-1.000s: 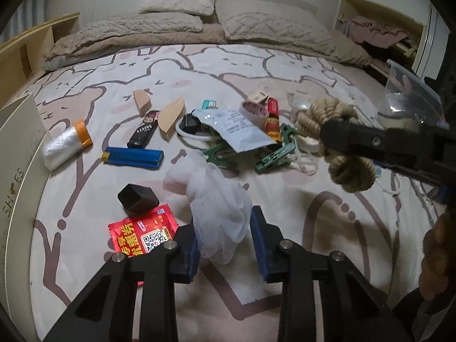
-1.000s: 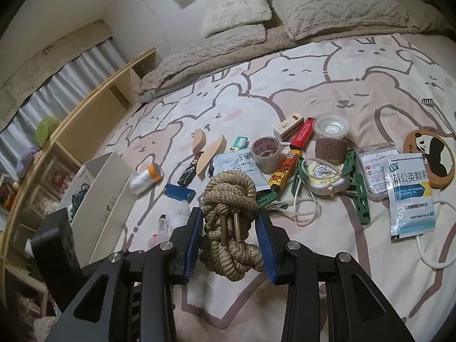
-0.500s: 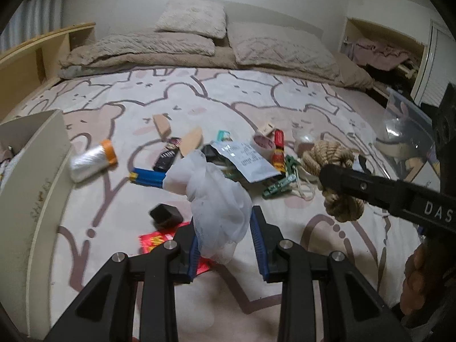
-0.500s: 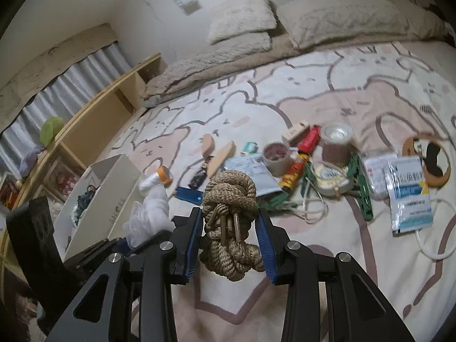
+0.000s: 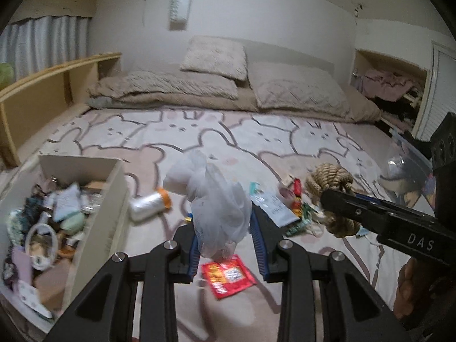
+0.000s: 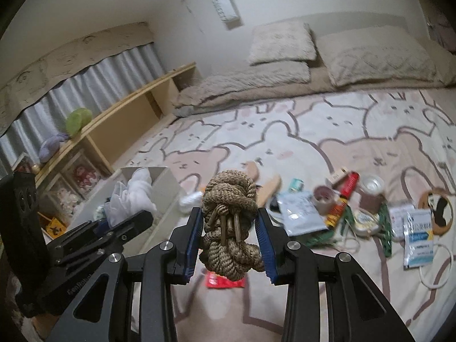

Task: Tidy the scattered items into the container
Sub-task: 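Carry the rope and mesh puff over the white shoe box with both tools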

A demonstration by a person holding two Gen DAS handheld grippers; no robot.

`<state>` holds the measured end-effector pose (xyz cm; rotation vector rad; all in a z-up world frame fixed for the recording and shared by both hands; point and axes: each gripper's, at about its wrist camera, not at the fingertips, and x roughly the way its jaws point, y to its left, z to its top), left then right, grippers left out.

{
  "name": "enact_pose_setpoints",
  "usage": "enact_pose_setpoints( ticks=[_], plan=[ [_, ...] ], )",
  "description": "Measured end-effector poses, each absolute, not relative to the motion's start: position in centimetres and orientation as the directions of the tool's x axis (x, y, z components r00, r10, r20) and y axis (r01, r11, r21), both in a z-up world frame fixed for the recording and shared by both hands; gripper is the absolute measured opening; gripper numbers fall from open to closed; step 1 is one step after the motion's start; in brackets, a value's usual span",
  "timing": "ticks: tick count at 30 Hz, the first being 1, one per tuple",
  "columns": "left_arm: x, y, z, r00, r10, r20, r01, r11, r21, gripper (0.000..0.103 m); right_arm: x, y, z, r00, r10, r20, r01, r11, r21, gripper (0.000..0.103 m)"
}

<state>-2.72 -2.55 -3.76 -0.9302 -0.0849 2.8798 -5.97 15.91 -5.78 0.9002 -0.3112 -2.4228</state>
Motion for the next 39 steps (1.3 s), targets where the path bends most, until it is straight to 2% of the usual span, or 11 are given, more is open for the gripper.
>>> enact_pose_setpoints(
  ticks=[11,22,31,39],
  plan=[
    [0.9,-11.0,1.1,-0.869,0.003,-0.495,0.019,-0.999,-0.039,0.032,-4.8,9.6,-1.4,-0.64,-0.599,-0.481,0.502,-0.8,0.328,0.038],
    [3.8,-19.7,3.2,-0.882,-0.114,-0.458,0.14,-0.99,-0.023,0.032,-4.4,3.2,0.3,-0.526,-0.712,-0.465,0.584,-0.7,0.411,0.038],
    [5.0,-24.4,2.9,-0.86,-0.194,-0.473,0.2,-0.979,0.039,0.032,-3.4,-1.4,0.6,-0.464,-0.75,-0.471,0.63,-0.653,0.42,0.038],
    [4.0,-28.1,-0.1,-0.79,-0.277,-0.547,0.237,-0.961,0.145,0.032,-2.4,-4.4,0.3,-0.407,-0.767,-0.497,0.671,-0.62,0.407,0.039]
  ],
)
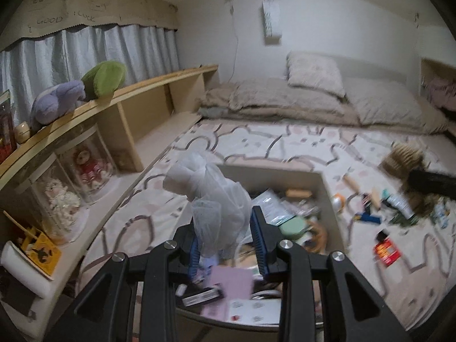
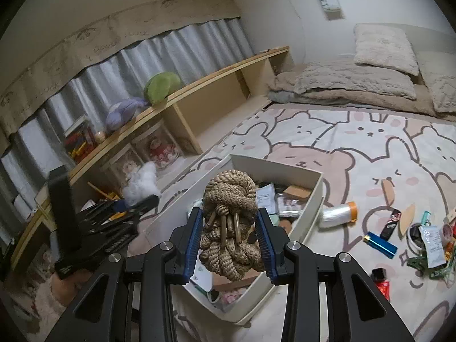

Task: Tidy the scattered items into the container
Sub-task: 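Carry the rope and mesh puff over the white shoe box with both tools, then open the left tool over the box while the right tool lowers the rope inside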

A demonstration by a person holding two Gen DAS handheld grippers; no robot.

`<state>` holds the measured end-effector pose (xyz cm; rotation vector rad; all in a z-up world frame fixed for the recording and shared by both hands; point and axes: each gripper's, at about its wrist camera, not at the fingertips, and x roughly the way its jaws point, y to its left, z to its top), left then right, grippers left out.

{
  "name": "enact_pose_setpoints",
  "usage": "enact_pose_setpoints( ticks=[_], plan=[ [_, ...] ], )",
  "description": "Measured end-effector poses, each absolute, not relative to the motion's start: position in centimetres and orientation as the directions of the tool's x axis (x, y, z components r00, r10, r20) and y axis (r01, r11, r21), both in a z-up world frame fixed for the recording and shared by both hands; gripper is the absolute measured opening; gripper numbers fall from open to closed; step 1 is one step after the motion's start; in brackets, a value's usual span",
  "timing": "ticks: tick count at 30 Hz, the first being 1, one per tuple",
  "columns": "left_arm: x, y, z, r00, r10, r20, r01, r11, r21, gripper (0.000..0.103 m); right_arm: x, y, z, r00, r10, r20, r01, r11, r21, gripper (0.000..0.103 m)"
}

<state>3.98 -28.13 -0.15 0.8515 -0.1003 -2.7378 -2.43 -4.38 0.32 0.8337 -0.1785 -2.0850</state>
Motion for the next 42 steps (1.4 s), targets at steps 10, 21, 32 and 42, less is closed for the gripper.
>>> enact_pose_setpoints(
  ticks=[10,21,32,42],
  plan=[
    [1.7,-31.2,-5.0,-0.67,-0.339,-0.661,0.213,-0.94,0.266,0.032,-1.9,-7.9,-0.9,-0.358,-0.758,-0.545,0.692,-0.608,0.391,0.039],
    [0.4,-32.5,-7.8,-0.58,-0.436,-0.689,0.158,-0.889,0.43,0.069,-2.1,-10.2,-2.6,-0.314,-0.745,-0.588,0.704,-0.598,0.382,0.039],
    [2.7,-32.4,-7.3,-0.625,-0.417,-0.661,0.18,-0.9,0.398,0.09,-2.6,-12.9,-4.9,-0.26,-0.739,-0.622,0.703,-0.586,0.402,0.039],
    [5.2,-33.5,-5.4,-0.687,-0.366,-0.628,0.245,-0.93,0.273,0.09,-3.6,-15.5,-7.6,-0.181,-0.752,-0.634,0.668,-0.567,0.482,0.039]
  ],
)
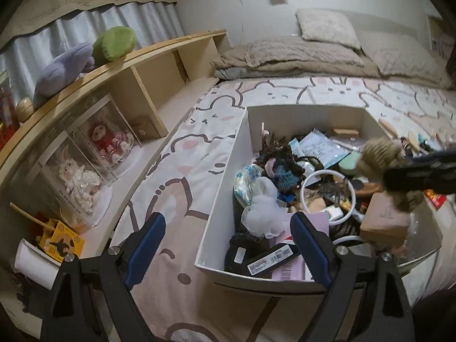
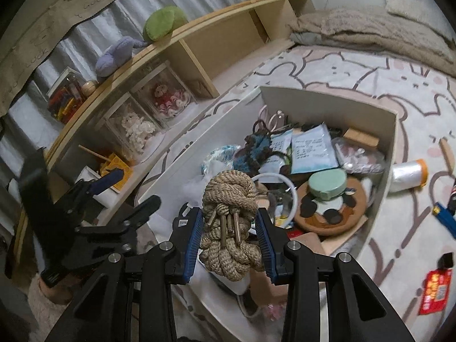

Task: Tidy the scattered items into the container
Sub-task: 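Open the left tool over the box while the right tool lowers the rope inside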

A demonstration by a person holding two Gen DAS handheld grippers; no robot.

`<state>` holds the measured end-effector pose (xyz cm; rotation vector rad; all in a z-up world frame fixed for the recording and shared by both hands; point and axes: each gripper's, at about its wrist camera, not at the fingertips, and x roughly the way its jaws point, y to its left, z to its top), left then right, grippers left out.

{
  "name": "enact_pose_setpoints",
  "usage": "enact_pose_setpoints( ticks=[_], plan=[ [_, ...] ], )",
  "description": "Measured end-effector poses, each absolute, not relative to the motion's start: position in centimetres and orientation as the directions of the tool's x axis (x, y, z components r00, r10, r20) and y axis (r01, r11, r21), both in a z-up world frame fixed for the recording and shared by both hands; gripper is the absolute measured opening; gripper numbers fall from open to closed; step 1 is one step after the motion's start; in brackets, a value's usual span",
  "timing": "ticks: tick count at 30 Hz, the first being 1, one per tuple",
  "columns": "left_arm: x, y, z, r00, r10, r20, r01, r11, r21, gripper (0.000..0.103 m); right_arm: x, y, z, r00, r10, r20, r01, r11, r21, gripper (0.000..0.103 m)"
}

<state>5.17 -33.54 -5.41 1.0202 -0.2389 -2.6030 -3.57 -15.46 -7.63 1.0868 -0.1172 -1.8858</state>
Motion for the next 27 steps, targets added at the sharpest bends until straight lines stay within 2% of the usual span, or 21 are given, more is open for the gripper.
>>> enact_pose_setpoints(
  ticks=[17,18,19,20,21,22,27],
  plan=[
    [6.5,-33.4,-3.6,-0.749,-0.289,-0.596,0.281,-0.953,0.109,0.09,-5.0,-18.7,-10.7,-0.175,-0.701,-0.692,0.655,-0.607,0.45,0.04],
    [6.5,-33.4,-3.5,-0.751,-0.286,-0.595,0.281,-0.954,0.105,0.09,-5.0,-18.6,-10.6,-0.183,-0.703,-0.687,0.656,-0.608,0.447,0.042],
    [6.5,-33.3,-3.5,-0.752,-0.284,-0.594,0.281,-0.954,0.102,0.09,-5.0,-18.5,-10.4,-0.196,-0.7,-0.686,0.658,-0.613,0.437,0.056],
    [6.5,-33.2,-3.4,-0.751,-0.283,-0.596,0.28,-0.955,0.099,0.09,-5.0,-18.5,-10.3,-0.206,-0.697,-0.687,0.662,-0.616,0.426,0.079],
    [6.4,-33.2,-3.4,-0.751,-0.281,-0.598,0.28,-0.955,0.098,0.09,-4.9,-18.4,-10.2,-0.205,-0.699,-0.685,0.665,-0.613,0.426,0.089],
    [6.3,-33.2,-3.5,-0.751,-0.279,-0.598,0.278,-0.956,0.096,0.09,-4.9,-18.3,-10.1,-0.203,-0.704,-0.68,0.667,-0.608,0.43,0.093],
    [6.1,-32.8,-3.6,-0.75,-0.272,-0.603,0.272,-0.958,0.094,0.09,-4.6,-17.6,-9.2,-0.217,-0.708,-0.672,0.684,-0.601,0.413,0.093]
  ],
)
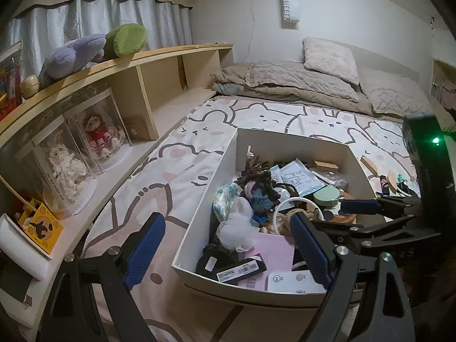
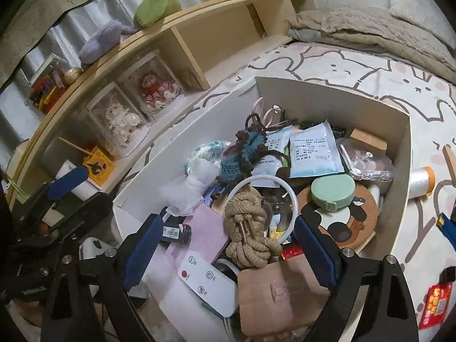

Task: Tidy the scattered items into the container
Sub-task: 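Open the left tool over the box while the right tool lowers the rope inside, then withdraw both tools from the box back toward the scattered items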

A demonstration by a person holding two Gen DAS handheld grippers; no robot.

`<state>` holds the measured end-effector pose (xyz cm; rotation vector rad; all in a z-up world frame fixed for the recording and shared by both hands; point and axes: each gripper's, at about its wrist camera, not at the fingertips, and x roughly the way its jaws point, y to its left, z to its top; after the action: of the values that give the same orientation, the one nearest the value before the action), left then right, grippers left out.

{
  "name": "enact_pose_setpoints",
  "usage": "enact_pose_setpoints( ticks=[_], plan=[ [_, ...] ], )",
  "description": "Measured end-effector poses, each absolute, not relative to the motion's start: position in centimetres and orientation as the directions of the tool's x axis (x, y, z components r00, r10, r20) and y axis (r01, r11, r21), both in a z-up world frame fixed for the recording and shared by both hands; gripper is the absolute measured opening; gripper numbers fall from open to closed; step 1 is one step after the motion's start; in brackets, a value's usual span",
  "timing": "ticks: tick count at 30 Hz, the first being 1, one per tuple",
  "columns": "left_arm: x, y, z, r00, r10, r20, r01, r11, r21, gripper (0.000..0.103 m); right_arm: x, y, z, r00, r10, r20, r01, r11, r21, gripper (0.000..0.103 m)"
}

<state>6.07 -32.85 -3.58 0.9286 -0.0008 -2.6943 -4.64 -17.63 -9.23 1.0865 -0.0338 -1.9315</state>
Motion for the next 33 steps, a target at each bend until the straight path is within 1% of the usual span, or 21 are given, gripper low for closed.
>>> enact_pose_setpoints(
  ticks=[9,19,22,27,28,30,33],
  plan=[
    [6.2,-32.1,-3.0,-0.753,-0.275,-0.598,0.268,-0.958,0.104,0.09,-4.9,-16.4,-8.6,-0.228,-0.71,-0.666,0.679,-0.606,0.414,0.093],
    [7.0,-31.6,-2.0,-0.761,-0.27,-0.59,0.275,-0.958,0.083,0.091,-4.6,-14.3,-7.9,-0.273,-0.693,-0.667,0.682,-0.628,0.374,0.093],
    [7.3,-31.3,-1.6,-0.765,-0.267,-0.586,0.28,-0.957,0.072,0.097,-4.4,-13.5,-7.5,-0.291,-0.689,-0.664,0.686,-0.634,0.357,0.093],
    [7.7,-30.7,-0.9,-0.77,-0.272,-0.577,0.286,-0.956,0.069,0.098,-4.1,-12.1,-6.8,-0.323,-0.687,-0.651,0.684,-0.645,0.341,0.094],
    [7.8,-30.6,-0.8,-0.77,-0.273,-0.577,0.287,-0.956,0.069,0.101,-4.1,-11.7,-6.6,-0.33,-0.687,-0.647,0.683,-0.647,0.339,0.094],
    [7.9,-30.2,-0.6,-0.77,-0.273,-0.576,0.287,-0.955,0.068,0.103,-4.0,-11.2,-6.4,-0.339,-0.686,-0.643,0.682,-0.651,0.334,0.103],
    [8.1,-29.9,-0.4,-0.772,-0.267,-0.577,0.285,-0.957,0.062,0.103,-3.8,-10.4,-6.0,-0.356,-0.686,-0.635,0.682,-0.655,0.326,0.103]
  ],
)
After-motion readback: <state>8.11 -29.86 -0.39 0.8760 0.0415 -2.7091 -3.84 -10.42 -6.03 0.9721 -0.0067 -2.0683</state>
